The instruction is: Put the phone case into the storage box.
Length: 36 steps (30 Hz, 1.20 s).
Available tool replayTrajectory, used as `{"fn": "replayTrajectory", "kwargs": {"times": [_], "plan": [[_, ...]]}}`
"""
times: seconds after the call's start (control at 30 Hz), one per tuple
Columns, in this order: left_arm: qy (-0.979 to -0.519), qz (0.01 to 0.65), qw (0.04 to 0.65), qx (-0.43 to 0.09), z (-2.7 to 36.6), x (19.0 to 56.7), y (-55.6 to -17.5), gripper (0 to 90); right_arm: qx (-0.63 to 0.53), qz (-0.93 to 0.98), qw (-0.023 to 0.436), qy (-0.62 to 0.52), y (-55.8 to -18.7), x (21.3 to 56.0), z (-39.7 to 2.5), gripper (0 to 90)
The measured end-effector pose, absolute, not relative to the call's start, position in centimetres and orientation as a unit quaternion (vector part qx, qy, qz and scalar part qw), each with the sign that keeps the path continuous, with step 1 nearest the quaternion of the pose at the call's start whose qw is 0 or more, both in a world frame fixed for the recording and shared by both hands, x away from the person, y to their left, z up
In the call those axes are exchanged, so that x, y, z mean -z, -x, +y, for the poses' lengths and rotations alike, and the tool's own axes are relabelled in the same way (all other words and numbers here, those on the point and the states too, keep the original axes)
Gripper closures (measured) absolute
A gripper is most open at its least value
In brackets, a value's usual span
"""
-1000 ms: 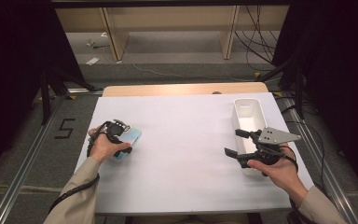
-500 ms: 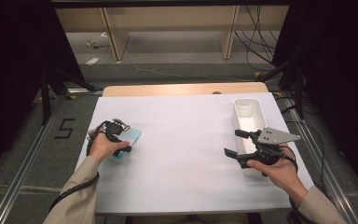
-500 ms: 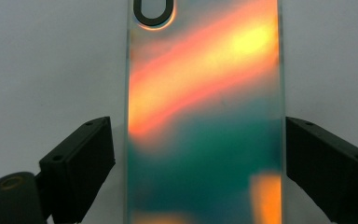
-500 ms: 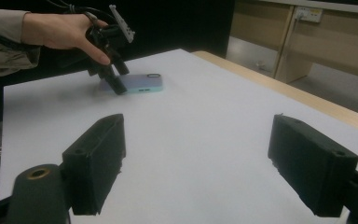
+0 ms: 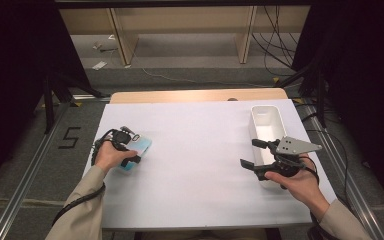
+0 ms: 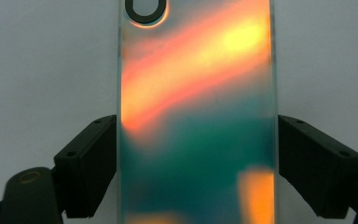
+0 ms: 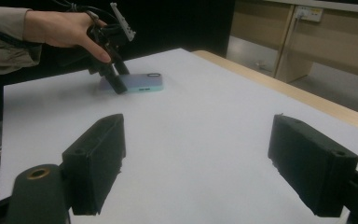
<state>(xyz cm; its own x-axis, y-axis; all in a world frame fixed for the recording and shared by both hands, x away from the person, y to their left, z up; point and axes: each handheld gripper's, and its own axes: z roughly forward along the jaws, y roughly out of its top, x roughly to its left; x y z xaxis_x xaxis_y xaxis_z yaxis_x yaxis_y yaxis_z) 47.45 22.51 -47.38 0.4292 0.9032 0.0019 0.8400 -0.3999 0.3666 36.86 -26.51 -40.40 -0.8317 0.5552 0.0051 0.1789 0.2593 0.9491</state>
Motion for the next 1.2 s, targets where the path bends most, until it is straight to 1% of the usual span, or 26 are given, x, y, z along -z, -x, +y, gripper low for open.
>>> {"fn": "replayTrajectory", "kwargs": {"times": [1.2], "plan": [[-0.827, 0.527, 0.172, -0.091, 22.91, 47.43, -47.33, 16.7, -0.561, 0.775, 0.169, -0.236, -36.86, 40.41, -26.47, 19.8]]}}
